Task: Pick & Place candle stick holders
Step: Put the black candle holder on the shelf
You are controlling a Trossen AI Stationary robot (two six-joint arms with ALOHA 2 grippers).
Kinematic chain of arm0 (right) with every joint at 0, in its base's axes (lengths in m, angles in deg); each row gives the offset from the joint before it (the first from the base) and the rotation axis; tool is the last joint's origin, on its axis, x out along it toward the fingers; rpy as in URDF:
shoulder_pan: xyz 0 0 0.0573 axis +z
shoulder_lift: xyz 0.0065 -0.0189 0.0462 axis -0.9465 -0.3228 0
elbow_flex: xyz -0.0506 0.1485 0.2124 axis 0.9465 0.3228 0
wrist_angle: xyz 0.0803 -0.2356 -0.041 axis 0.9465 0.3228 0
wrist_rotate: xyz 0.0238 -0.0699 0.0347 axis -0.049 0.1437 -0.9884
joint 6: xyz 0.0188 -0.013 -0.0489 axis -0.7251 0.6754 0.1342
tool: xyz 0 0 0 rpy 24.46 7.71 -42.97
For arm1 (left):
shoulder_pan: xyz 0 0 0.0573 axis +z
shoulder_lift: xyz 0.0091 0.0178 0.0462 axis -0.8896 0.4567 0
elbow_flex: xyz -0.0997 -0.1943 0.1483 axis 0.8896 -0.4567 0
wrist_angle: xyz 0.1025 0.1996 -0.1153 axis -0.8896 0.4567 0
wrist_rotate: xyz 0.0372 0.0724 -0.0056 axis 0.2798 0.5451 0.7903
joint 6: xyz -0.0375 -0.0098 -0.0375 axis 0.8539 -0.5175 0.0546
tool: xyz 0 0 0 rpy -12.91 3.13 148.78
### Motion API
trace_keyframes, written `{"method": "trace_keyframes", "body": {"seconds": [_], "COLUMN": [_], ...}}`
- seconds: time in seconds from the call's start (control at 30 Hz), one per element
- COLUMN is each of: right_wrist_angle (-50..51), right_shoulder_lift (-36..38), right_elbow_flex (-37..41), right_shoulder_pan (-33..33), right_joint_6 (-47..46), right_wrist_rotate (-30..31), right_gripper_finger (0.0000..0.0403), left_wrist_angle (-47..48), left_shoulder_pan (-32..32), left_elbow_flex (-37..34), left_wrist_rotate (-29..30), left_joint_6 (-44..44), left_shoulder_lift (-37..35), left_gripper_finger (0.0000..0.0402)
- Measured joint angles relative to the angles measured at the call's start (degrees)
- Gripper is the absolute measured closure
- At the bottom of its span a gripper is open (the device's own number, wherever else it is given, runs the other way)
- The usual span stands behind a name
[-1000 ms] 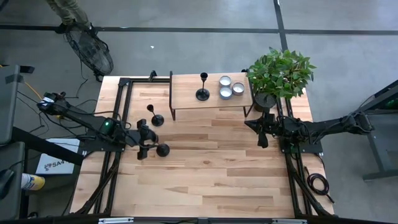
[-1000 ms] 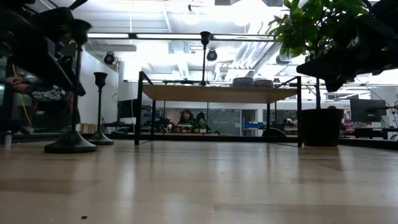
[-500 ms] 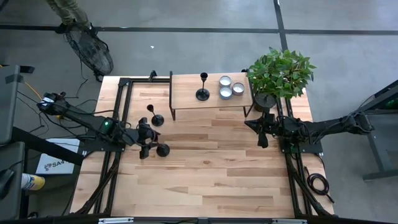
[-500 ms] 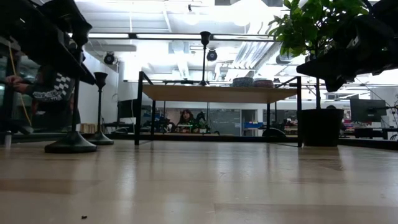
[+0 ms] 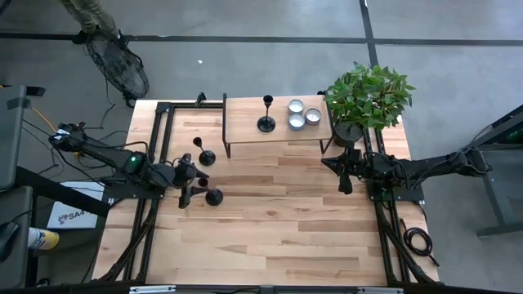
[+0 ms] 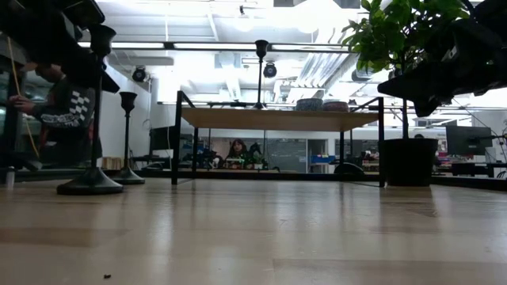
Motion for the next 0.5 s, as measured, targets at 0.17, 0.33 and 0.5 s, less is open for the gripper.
{"method": "trace_keyframes", "body": {"seconds": [0.17, 0.33, 0.5], "right_wrist_angle": [0.00, 0.00, 0.00], "right_shoulder_lift": [0.00, 0.00, 0.00], "right_elbow_flex": [0.00, 0.00, 0.00], "right_shoulder_pan": [0.02, 0.01, 0.01], "right_joint_6": [0.00, 0.02, 0.01], "right_wrist_rotate": [0.01, 0.00, 0.01], "right_gripper_finger": [0.0400, 0.0400, 0.0400], "left_wrist_angle": [0.30, 0.30, 0.30], "left_shoulder_pan": [0.00, 0.00, 0.00], "left_elbow_flex": [0.00, 0.00, 0.00], "left_wrist_rotate": [-1.14, -1.24, -1.52], "left_joint_6": [0.00, -0.01, -0.01], "left_shoulder_lift": [0.04, 0.04, 0.04], "left_gripper_finger": [0.0206, 0.0260, 0.0305]}}
